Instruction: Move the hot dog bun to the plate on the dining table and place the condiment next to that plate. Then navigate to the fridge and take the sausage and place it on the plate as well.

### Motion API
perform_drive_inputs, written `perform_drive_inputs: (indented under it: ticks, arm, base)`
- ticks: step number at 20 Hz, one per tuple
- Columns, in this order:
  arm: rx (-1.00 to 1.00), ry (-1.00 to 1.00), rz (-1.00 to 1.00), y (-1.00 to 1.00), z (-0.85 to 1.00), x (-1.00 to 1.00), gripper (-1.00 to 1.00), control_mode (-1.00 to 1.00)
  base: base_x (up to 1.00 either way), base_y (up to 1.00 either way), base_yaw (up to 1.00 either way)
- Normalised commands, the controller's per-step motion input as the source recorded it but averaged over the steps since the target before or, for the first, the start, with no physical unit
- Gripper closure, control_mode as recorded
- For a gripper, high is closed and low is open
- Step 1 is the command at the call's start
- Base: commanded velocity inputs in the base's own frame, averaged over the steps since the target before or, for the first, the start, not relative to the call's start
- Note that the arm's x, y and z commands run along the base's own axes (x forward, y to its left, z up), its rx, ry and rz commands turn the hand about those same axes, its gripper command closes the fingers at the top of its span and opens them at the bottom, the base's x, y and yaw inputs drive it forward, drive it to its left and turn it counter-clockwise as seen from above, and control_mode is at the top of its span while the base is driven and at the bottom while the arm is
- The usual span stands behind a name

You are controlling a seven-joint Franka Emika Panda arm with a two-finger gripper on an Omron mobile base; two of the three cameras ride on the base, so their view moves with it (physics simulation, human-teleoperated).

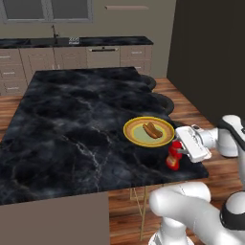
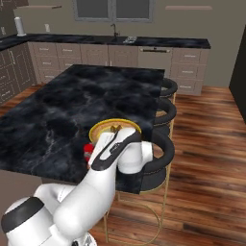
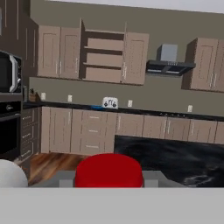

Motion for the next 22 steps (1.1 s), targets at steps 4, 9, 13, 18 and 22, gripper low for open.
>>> perform_drive_inputs:
  ticks: [4, 9, 13, 18, 22]
  arm:
    - [0.00, -0.01, 0.02, -0.01, -0.18, 0.22, 1.00, -1.00]
    - [0.00, -0.04, 0.00, -0.02, -0.12, 0.25, 1.00, -1.00]
    - [0.00, 0.00, 0.00, 0.00, -0.13, 0.32, 1.00, -1.00]
    - [0.00, 0.00, 0.00, 0.00, -0.19, 0.37, 1.00, -1.00]
    - [0.00, 0.00, 0.00, -0.01, -0.20, 0.31, 1.00, -1.00]
  base:
    - [0.00, 0.00, 0.00]
    - [0.00, 0.00, 0.00]
    - [0.00, 0.00, 0.00]
    - [0.00, 0.00, 0.00]
    - [0.00, 0.00, 0.00]
